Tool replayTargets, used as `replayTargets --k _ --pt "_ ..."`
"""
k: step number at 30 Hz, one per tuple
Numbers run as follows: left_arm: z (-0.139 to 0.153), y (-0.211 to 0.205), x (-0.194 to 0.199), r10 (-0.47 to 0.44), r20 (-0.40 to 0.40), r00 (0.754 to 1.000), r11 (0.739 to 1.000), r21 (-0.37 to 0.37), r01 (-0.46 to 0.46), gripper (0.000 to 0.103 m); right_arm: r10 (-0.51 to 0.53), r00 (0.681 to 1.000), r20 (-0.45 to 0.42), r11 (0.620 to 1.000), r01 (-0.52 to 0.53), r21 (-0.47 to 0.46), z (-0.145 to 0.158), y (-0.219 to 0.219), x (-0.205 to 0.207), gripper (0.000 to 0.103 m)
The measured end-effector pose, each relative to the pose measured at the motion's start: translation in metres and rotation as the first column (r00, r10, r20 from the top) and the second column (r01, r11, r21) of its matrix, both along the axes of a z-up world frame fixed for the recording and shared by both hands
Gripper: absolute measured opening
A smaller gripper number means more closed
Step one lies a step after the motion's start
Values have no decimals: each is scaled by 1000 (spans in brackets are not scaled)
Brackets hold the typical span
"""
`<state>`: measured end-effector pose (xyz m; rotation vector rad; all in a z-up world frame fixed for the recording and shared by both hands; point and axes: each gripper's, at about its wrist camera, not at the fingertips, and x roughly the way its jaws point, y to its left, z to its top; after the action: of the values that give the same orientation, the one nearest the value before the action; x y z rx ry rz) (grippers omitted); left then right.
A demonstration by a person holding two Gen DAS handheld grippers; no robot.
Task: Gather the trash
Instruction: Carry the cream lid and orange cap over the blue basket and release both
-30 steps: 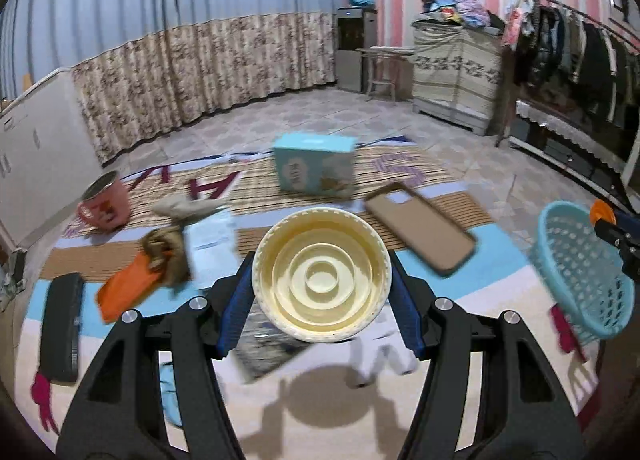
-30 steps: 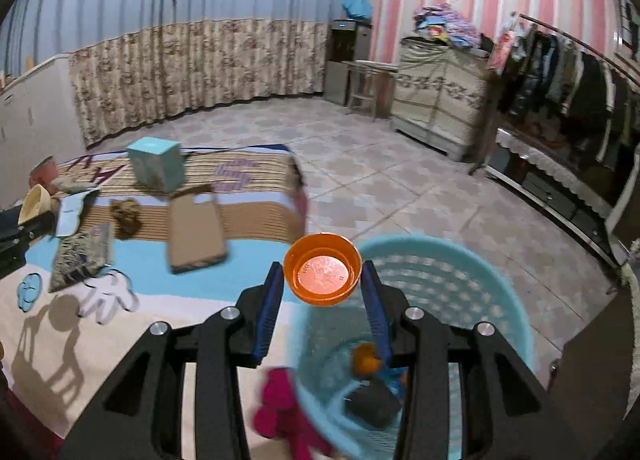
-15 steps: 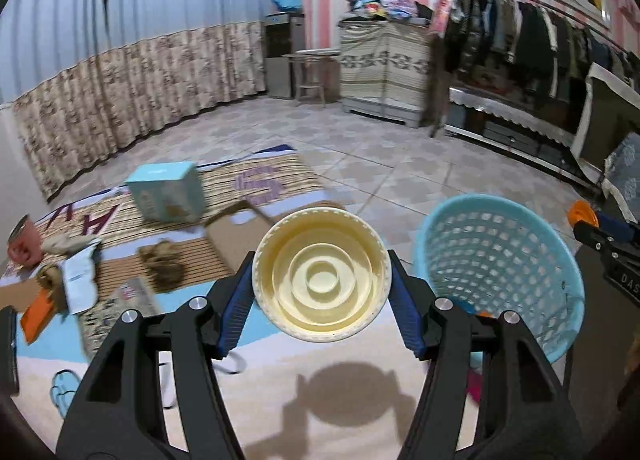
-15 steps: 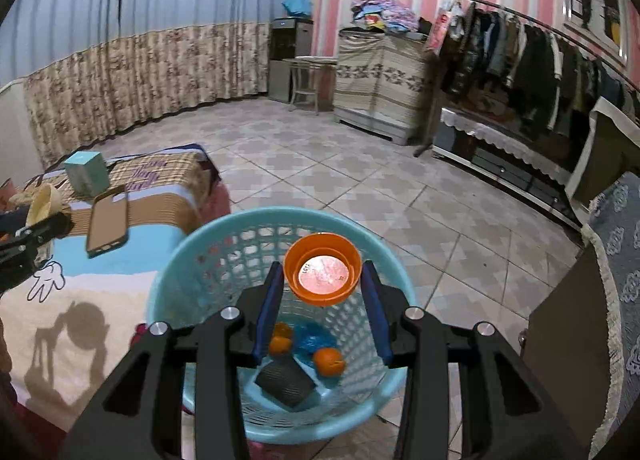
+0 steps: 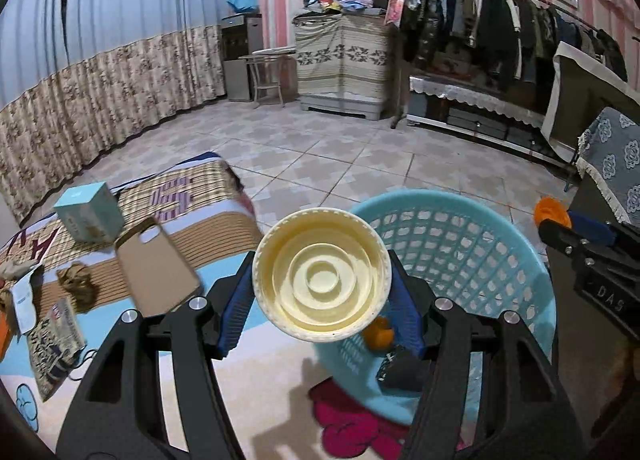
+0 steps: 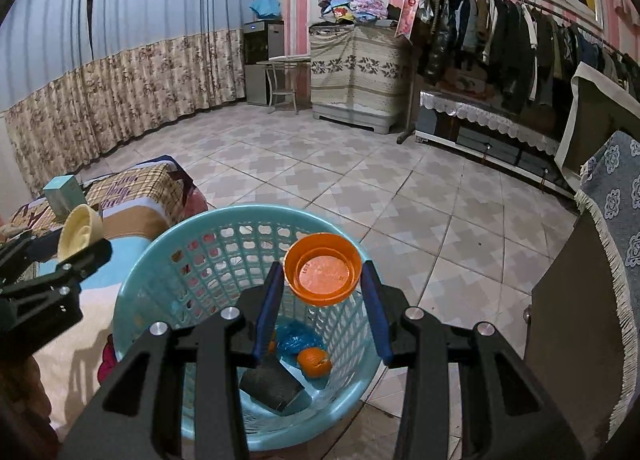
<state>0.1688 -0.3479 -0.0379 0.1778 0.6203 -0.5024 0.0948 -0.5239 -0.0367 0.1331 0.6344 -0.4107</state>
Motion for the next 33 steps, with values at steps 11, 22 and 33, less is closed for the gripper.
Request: replayTargets --k 11,22,33 --pt "-1 -21 8 -49 18 999 998 -26 49 62 -5 1000 -12 1000 5 13 -8 -3 5 40" --pt "11 11 10 34 77 996 999 -18 -32 89 9 999 -32 1000 -9 17 -25 9 15 40" --pt "9 64 17 127 61 990 992 -10 -126 95 24 1000 -18 999 -23 28 -31 34 36 51"
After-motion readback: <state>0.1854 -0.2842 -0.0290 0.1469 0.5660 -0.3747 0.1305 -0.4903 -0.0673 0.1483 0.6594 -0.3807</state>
